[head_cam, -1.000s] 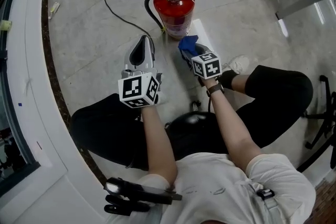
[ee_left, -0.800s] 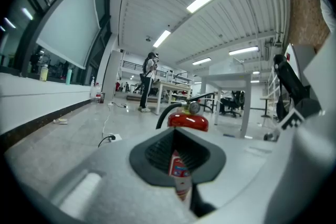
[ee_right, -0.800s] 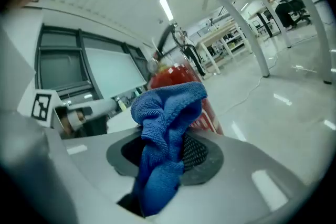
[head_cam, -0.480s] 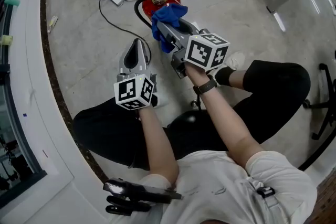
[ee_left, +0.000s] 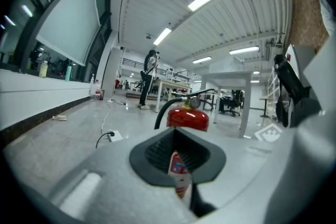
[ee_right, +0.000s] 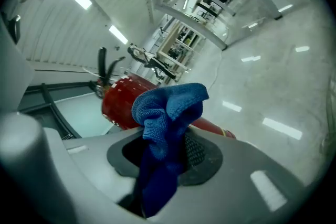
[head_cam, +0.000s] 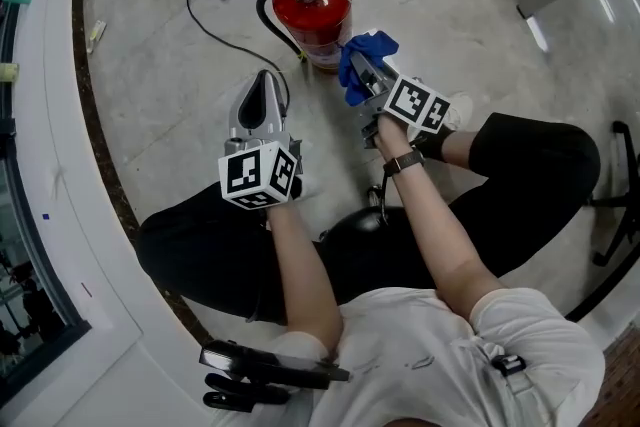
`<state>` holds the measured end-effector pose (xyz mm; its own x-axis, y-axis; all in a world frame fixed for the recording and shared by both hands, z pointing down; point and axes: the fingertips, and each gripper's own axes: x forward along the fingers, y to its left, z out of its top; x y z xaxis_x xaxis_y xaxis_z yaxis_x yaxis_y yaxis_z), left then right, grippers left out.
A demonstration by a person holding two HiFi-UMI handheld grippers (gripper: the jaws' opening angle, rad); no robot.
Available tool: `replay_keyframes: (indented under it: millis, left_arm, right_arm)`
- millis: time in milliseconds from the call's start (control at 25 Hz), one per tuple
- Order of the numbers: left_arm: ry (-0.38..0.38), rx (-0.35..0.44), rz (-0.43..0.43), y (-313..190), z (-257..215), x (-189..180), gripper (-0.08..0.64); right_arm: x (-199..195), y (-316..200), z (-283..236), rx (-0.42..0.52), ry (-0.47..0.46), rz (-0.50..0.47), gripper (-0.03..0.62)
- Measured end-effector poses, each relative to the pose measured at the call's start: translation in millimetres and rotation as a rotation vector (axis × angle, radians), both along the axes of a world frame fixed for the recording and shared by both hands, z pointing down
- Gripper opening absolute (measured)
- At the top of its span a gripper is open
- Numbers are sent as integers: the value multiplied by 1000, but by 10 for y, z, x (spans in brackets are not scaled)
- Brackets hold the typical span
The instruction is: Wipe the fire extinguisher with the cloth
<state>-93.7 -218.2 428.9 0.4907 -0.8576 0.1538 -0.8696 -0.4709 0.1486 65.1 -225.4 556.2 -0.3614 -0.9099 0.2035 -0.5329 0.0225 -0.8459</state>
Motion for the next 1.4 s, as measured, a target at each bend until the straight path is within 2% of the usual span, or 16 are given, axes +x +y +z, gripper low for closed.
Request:
replay_keyframes:
  millis: [240,360,480,600,760,840,920,960,1040,1120,1280,1400]
  left_arm:
    - [-12,-28,2,-57,130,39,2]
    - [-22,-39,8,-84,185,62,2]
    - [-37,-52,12,-102,248,82,2]
    - [-43,-61,8,-115,283,77,2]
    - [-54,-59,5,-119,272,74,2]
    - [-52,-50,0,-122,228,58,2]
    - [-42,-39,-1,-109,172,56,2]
    - [-37,-34,1,-97,143,68,2]
    - [-25,-22,13,-70,86,115,2]
    - [-8,-13,24,-34,36,178,2]
    - [7,11,41,39,-76,312,2]
    - [5,29,53,76,-158,370,2]
  right_arm:
    - [13,-52,1406,-279,-87,45,123]
    - [-4,-88,1953,-388,-110,63,123]
    - [-45,-36,2405,-498,-69,43,123]
    - [-136,48,2766,-599,-3,-20,123]
    - [-129,64,2901,-643,53,-74,124]
    - [-66,19,2715,-608,24,-68,126]
    - [3,-60,2349,-523,-13,-76,129]
    - [36,-89,2120,-479,0,-98,130]
    - [97,-102,1609,-403,94,-163,130]
    - [190,-76,1045,-322,159,-184,130]
    - [308,-3,-150,-57,55,-155,129]
    - [253,28,-775,89,-15,-164,127]
